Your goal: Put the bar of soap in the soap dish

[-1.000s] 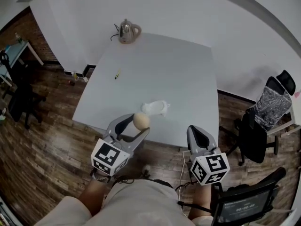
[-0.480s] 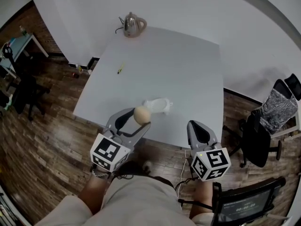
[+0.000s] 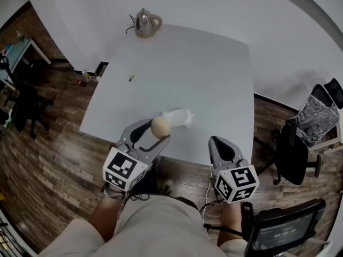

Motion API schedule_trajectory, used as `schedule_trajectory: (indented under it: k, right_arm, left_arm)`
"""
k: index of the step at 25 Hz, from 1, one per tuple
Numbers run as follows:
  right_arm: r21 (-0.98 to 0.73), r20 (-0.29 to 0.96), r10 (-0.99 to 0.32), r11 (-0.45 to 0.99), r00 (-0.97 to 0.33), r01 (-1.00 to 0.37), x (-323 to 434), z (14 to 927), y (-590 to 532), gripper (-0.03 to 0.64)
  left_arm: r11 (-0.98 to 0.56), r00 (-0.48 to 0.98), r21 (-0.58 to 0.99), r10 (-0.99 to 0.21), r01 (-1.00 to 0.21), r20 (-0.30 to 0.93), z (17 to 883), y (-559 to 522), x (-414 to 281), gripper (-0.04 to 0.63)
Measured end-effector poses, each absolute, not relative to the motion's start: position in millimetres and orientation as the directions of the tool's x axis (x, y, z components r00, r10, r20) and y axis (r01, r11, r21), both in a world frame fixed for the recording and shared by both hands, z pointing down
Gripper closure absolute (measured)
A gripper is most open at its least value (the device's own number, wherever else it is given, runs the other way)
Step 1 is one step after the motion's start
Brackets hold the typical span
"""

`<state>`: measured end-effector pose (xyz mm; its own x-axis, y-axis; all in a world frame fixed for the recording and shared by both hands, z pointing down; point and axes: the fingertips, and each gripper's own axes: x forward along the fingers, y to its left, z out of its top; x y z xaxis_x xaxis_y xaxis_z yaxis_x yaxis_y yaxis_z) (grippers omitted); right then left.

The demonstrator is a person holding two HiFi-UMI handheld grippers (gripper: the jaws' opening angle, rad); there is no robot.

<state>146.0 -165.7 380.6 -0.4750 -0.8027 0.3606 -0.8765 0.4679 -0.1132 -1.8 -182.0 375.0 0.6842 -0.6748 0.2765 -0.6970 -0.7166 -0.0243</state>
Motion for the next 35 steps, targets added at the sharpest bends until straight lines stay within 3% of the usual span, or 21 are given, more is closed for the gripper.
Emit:
schedule_trajectory:
  k: [35]
  right_arm:
    - [-0.187,0.485,-0.804,0.288,-0.343,-0.939,153.5,430.3,-216.1,0.614]
  left_arm:
    - [-0.829,0.762,0.076,-0.468,-0.554,0.447,451.5,-244.2,6.6,0.325]
